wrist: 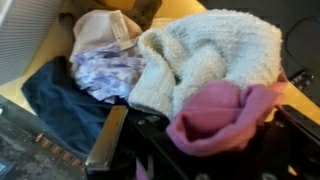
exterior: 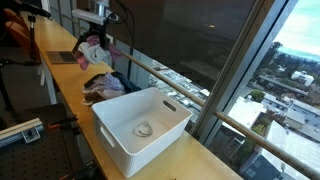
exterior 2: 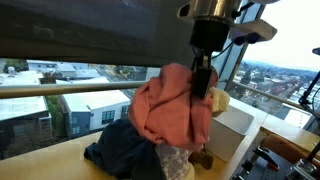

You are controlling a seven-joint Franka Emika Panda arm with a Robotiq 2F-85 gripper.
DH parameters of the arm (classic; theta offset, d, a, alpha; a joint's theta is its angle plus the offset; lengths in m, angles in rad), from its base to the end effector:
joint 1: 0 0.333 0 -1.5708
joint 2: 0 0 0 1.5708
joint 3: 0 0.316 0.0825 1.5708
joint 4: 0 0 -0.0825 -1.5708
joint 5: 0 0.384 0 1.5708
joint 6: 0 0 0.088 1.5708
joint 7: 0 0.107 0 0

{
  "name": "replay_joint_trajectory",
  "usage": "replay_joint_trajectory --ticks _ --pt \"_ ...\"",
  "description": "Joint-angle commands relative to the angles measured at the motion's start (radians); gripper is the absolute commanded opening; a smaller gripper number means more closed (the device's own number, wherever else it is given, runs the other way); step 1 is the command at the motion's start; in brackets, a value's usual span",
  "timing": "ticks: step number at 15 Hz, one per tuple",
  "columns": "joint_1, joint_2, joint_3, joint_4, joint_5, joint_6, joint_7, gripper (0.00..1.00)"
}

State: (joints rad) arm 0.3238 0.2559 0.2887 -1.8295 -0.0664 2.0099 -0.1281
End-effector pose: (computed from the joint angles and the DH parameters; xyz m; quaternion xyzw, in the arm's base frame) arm 0.5101 0.3416 0.3932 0.9274 0.3727 -0.0327 0.0013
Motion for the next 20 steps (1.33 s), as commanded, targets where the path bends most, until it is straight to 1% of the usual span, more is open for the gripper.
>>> replay_joint_trajectory --ticks 1,3,4,7,8,9,10,11,12,13,14,18,20 --pt "0.046 0.113 0.017 0.058 -0.018 0.002 0.031 0.01" --pt "0.06 0.142 0.011 0.067 -0.02 -0.004 0.034 0.3" --pt "0.058 0.147 0.005 0.071 -0.02 -0.01 0.029 0.35" --pt "0.03 0.125 -0.012 0.069 -0.012 -0.021 0.013 0.58" --pt "0.018 0.112 -0.018 0.068 -0.01 -0.023 0.009 0.65" --pt "0.003 0.095 -0.026 0.064 -0.007 -0.025 0.004 0.73" --pt "-0.013 0.076 -0.033 0.058 -0.006 -0.024 -0.001 0.79" --pt "-0.031 0.052 -0.042 0.047 -0.006 -0.021 -0.008 0.88" --pt "-0.051 0.032 -0.051 0.038 -0.007 -0.019 -0.017 0.94" --pt "-0.075 0.007 -0.062 0.026 -0.005 -0.014 -0.031 0.99" --pt "-0.097 -0.011 -0.074 0.017 -0.003 -0.01 -0.045 1.0" --pt "-0.197 -0.061 -0.126 -0.02 0.026 0.015 -0.141 1.0" --pt "-0.238 -0.063 -0.151 -0.037 0.025 0.047 -0.187 1.0"
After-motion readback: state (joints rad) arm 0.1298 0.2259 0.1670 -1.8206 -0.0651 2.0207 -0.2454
